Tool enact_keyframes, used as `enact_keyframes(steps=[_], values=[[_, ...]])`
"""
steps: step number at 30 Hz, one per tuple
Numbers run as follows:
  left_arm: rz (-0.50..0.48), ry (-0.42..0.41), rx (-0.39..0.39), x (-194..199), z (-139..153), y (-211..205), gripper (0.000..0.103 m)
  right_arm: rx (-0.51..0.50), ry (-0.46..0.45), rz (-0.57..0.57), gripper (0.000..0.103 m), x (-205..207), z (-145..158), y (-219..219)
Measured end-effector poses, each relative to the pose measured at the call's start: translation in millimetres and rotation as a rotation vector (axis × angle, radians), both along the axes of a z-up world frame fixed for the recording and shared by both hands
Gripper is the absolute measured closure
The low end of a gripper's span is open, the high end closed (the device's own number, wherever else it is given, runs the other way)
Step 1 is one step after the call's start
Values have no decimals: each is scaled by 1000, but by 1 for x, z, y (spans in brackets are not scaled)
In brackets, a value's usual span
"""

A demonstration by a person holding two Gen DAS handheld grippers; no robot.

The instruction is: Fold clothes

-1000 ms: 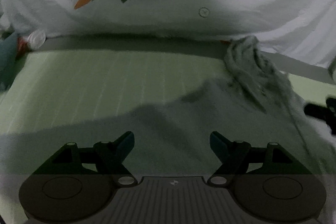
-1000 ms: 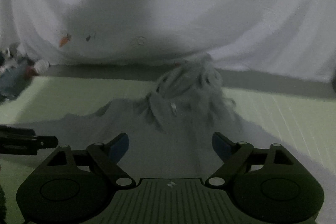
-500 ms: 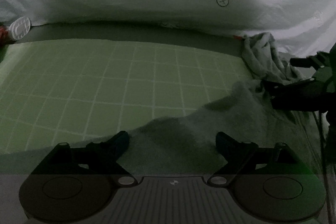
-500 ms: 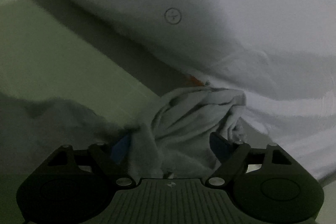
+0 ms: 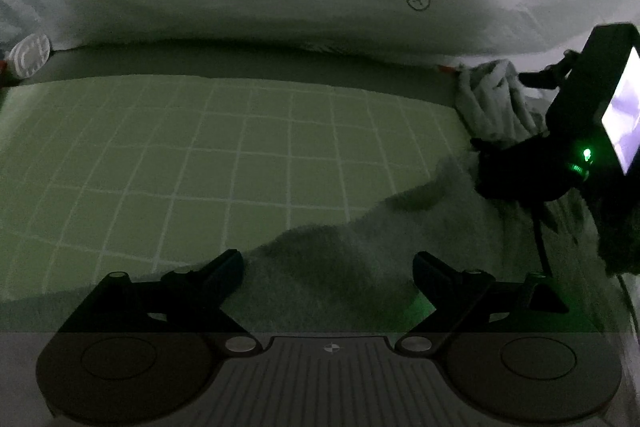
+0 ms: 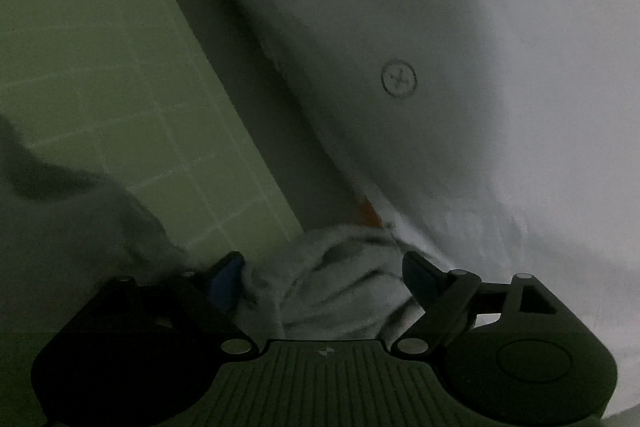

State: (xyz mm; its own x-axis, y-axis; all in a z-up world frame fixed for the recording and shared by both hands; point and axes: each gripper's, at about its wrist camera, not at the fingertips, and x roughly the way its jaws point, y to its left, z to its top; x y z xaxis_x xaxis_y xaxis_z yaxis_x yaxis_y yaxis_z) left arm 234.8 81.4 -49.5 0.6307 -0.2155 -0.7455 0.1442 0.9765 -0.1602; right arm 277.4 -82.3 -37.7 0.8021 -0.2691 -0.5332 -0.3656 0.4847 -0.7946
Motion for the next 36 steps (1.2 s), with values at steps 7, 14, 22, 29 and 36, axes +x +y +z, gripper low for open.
enact_keyframes(steps=[7, 14, 22, 29, 36], values=[[2, 14, -34, 2, 1, 5, 5, 8, 17, -48, 14, -9, 13, -6], [-8, 20, -30, 4, 0, 2, 3, -163, -44, 175, 28, -22, -11, 14], [2, 26, -51, 4, 2, 3, 3, -100, -221, 165, 60, -16, 5, 22], [1, 30, -53, 3, 2, 2, 2, 151, -338, 74, 44, -12, 64, 15], [9, 37, -75, 5, 3, 5, 2, 396, -456, 13, 29, -14, 133, 5]])
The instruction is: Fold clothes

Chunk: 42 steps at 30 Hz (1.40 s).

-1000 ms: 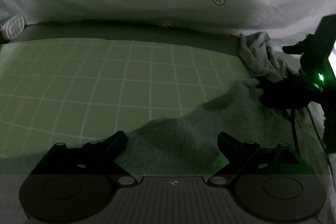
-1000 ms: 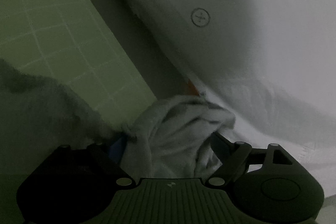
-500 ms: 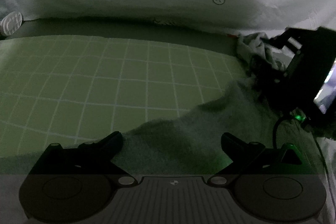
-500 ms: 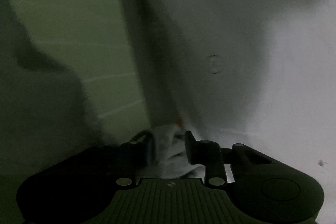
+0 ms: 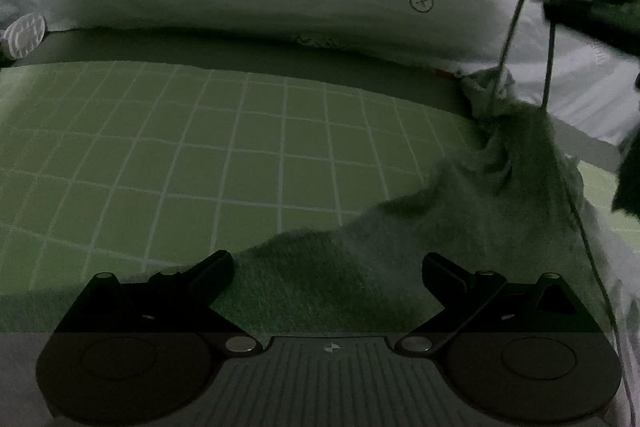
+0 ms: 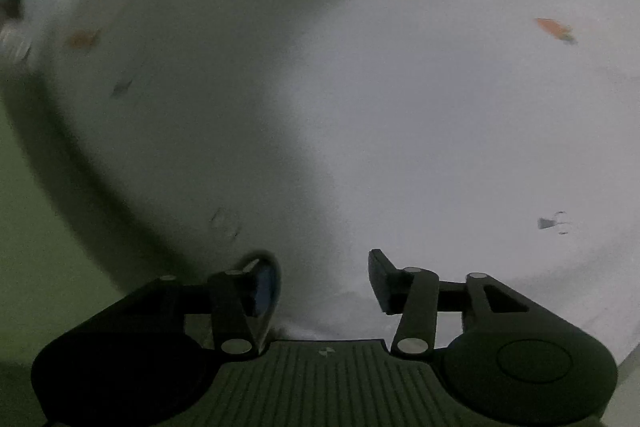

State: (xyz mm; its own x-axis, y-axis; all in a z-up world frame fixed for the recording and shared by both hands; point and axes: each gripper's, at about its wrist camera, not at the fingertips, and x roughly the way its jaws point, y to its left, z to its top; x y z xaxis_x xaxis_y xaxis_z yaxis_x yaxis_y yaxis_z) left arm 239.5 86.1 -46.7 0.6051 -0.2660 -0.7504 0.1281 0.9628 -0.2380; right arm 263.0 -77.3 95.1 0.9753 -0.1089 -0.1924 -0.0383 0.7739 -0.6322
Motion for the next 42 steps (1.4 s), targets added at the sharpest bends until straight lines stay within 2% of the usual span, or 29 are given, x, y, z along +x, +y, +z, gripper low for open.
enact_keyframes(steps=[5, 8, 9, 11, 12, 13, 15, 17, 21, 23, 25, 27, 32, 33, 37, 40, 42], values=[[0, 0, -9, 0, 1, 2, 2, 117, -67, 13, 29, -5, 41, -2], [-1, -3, -8, -1, 2, 3, 2, 136, -105, -2, 29, -16, 56, -7], [-3, -4, -4, -1, 2, 3, 2, 146, -118, -24, 30, -20, 59, -16], [-4, -3, 2, -1, 2, 3, 2, 184, -129, -70, 42, -33, 66, -30], [-2, -2, 4, -2, 2, 2, 2, 227, -116, -101, 62, -43, 69, -37], [-1, -1, 4, -2, 2, 2, 2, 272, -102, -133, 77, -54, 72, -44], [8, 2, -3, -5, 2, 3, 2, 345, -65, -197, 83, -79, 72, -60], [14, 1, -11, -8, 2, 4, 2, 396, -23, -271, 83, -109, 68, -72], [23, -4, -3, -16, 3, 3, 2, 429, 147, -401, 82, -163, 33, -91], [31, 3, 15, -19, 4, 0, 2, 420, 233, -441, 79, -184, 14, -95], [43, 14, 16, -22, 6, -1, 2, 443, 325, -465, 68, -205, -5, -101], [61, 21, 0, -27, 9, -2, 2, 450, 417, -462, 61, -223, -24, -102], [82, -2, 5, -51, 28, -13, 2, 498, 562, -416, 61, -256, -45, -107], [83, -11, 11, -61, 33, -18, 2, 505, 574, -401, 59, -266, -45, -110], [74, 6, -13, -100, 41, -40, 2, 501, 575, -365, 39, -288, -40, -125], [57, 39, -25, -141, 42, -68, 2, 488, 599, -343, 29, -302, -38, -142], [43, 52, 0, -177, 41, -93, 2, 468, 611, -321, 21, -312, -37, -159]])
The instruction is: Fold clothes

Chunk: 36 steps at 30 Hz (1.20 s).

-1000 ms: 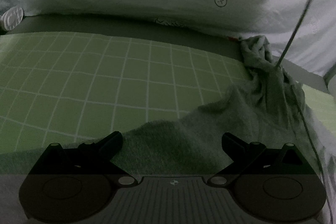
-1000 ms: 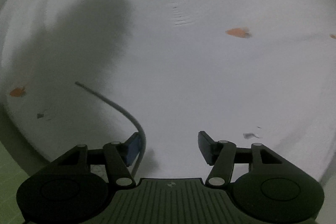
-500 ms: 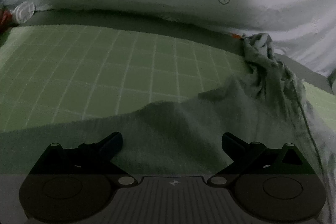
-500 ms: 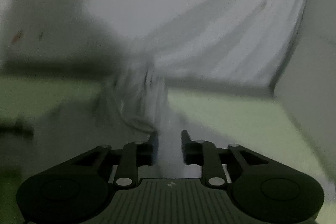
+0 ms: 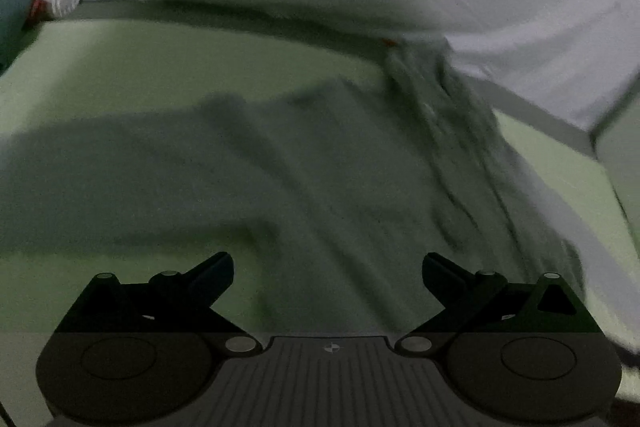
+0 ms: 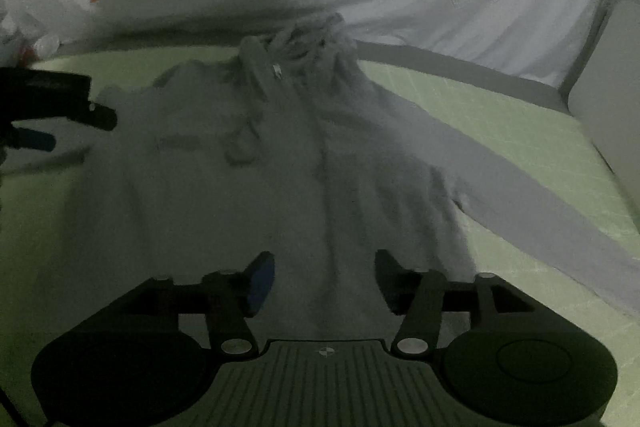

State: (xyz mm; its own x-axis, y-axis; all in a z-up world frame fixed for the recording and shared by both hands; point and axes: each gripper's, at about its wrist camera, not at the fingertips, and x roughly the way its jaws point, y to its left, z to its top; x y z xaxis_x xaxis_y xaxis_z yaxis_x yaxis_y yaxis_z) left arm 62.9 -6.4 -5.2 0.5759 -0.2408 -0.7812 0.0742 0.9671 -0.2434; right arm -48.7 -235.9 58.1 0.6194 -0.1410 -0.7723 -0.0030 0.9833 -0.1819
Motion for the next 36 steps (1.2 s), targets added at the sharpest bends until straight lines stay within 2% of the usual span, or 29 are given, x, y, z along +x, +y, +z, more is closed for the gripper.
enact_keyframes(steps=[4, 10, 13, 18, 21, 25, 30, 36], values=[[-24, 24, 13, -53, -7, -30, 2, -28, 3, 64, 7, -27, 4, -25], [3, 49, 106, -121, -22, -42, 2, -50, 41, 143, 3, -69, -9, -67], [11, 37, 123, -143, -22, -39, 2, -29, 76, 166, 0, -91, -16, -90], [-5, 32, 215, -174, -22, -49, 2, -5, 104, 214, 0, -117, -21, -109], [-3, 29, 239, -180, -21, -54, 2, 35, 127, 196, 0, -120, -20, -118], [31, 29, 189, -174, -16, -49, 1, 60, 119, 169, 0, -117, -21, -124], [61, 27, 135, -154, -13, -46, 0, 128, 55, 135, 0, -104, -16, -121], [68, 41, 181, -145, -26, -54, 0, 195, 51, 119, 0, -80, -29, -110]])
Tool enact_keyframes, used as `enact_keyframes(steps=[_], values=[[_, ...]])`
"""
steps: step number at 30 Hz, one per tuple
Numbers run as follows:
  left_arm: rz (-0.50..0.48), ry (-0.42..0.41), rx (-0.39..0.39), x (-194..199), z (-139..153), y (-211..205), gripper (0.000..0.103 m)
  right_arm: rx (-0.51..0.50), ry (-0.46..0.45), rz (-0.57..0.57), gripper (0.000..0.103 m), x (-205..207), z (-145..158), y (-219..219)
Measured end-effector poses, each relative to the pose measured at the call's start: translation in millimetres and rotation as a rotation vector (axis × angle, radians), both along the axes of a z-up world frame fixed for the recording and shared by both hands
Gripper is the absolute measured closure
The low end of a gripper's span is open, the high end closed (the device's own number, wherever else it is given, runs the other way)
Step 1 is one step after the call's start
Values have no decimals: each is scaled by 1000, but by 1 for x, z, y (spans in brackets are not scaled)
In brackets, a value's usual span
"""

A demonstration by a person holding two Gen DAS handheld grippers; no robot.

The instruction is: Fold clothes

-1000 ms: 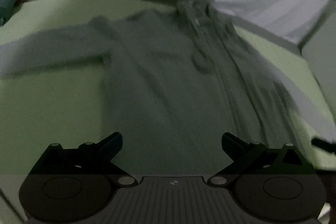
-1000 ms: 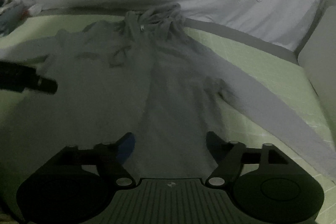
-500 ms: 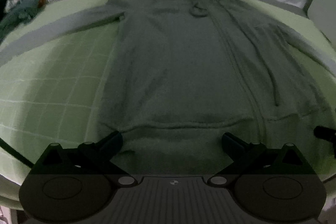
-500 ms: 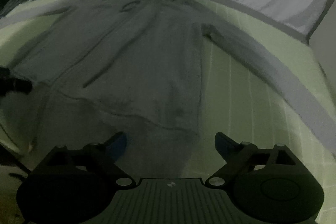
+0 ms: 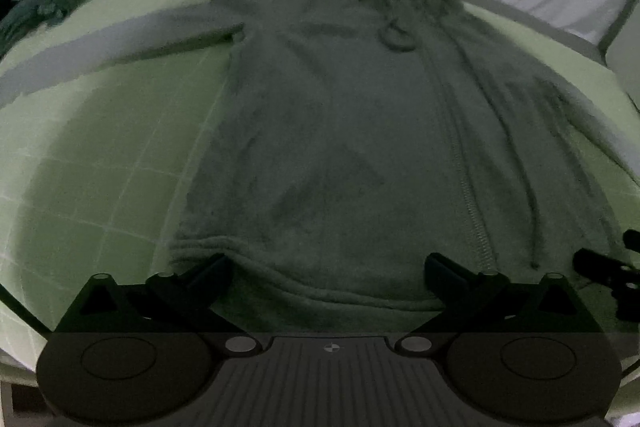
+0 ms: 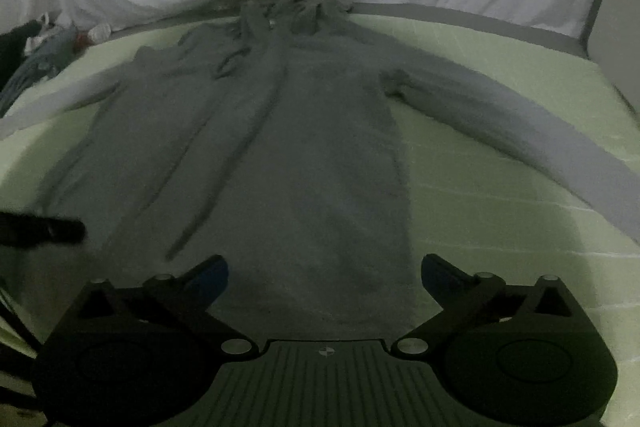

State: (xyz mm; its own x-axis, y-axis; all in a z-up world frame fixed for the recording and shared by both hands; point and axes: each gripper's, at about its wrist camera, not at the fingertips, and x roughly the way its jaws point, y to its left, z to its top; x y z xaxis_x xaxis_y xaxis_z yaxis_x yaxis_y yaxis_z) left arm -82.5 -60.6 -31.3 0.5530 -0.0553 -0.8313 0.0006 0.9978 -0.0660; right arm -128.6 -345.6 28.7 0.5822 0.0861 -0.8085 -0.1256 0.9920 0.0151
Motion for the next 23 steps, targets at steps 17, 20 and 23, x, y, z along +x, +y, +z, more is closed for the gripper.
enact_keyframes(steps=[17, 20, 23], values=[[-9, -37, 33, -8, -4, -3, 0, -3, -14, 1, 0, -10, -9, 0], [-12, -35, 35, -8, -4, -3, 0, -5, -10, 0, 0, -9, -8, 1], [-19, -28, 42, -8, -3, -3, 0, -6, -12, 1, 0, -9, -8, 1]])
